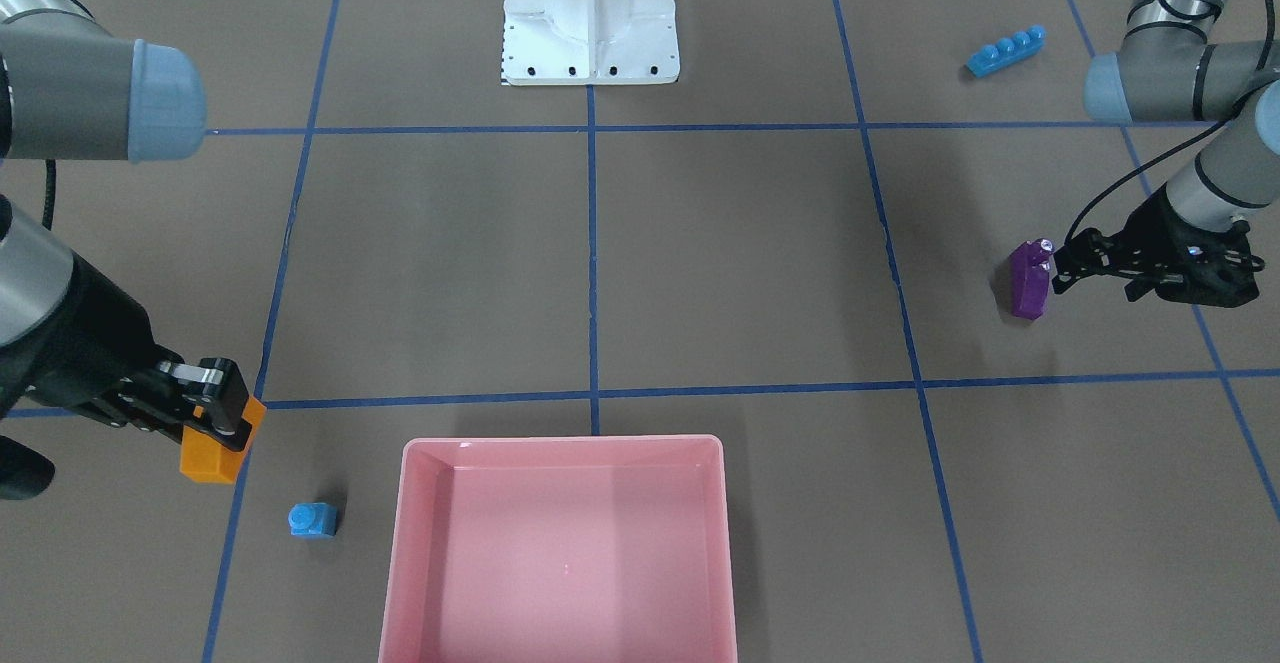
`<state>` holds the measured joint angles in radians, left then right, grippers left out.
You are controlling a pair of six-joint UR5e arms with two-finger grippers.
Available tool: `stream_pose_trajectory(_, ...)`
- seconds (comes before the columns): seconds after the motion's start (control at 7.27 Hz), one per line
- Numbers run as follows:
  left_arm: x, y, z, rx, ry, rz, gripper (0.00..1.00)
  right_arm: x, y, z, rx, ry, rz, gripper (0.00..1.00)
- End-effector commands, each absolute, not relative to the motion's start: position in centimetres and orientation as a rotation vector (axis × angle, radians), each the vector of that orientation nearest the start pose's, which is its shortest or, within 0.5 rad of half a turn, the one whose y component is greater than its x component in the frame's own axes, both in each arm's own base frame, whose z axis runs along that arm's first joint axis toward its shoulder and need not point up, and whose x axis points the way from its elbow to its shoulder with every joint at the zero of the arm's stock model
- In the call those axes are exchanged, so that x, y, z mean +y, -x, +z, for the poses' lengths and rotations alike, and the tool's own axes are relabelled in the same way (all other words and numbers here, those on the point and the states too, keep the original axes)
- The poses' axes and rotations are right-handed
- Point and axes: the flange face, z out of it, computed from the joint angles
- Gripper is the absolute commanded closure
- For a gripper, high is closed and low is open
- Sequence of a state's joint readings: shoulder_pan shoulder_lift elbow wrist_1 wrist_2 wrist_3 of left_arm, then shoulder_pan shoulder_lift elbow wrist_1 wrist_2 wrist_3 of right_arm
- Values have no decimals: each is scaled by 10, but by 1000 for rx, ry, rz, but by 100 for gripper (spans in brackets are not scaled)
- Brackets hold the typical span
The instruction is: Put all blocks into box
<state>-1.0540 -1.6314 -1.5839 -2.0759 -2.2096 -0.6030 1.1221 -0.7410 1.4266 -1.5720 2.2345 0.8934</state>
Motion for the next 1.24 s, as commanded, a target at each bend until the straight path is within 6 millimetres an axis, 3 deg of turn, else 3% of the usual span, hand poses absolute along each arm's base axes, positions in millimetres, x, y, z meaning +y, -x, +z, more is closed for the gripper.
stream_pose_trajectory(0.0, -500, -226, 571, 823, -126, 142, 0, -731, 327, 145, -845, -157, 161, 100)
stream_pose_trajectory(0.28, -495, -238, 575, 819, -110, 163, 3, -747, 371, 164, -873, -250, 115, 100)
stream_pose_trajectory(0.41, -493, -242, 576, 817, -105, 169, 12, -753, 389, 164, -862, -263, 108, 100)
stream_pose_trajectory(0.55, -493, -243, 577, 816, -103, 170, 25, -754, 409, 154, -857, -268, 95, 100)
stream_pose_trajectory(0.69, -492, -243, 577, 816, -102, 170, 40, -751, 431, 157, -853, -323, 80, 100)
stream_pose_trajectory(0.83, -492, -243, 577, 816, -102, 170, 57, -753, 441, 165, -862, -346, 71, 100)
stream_pose_trajectory(0.96, -492, -242, 577, 815, -100, 168, 90, -753, 441, 165, -869, -346, 82, 63)
stream_pose_trajectory(1.1, -489, -241, 581, 812, -93, 166, 100, -753, 441, 163, -874, -347, 88, 1)
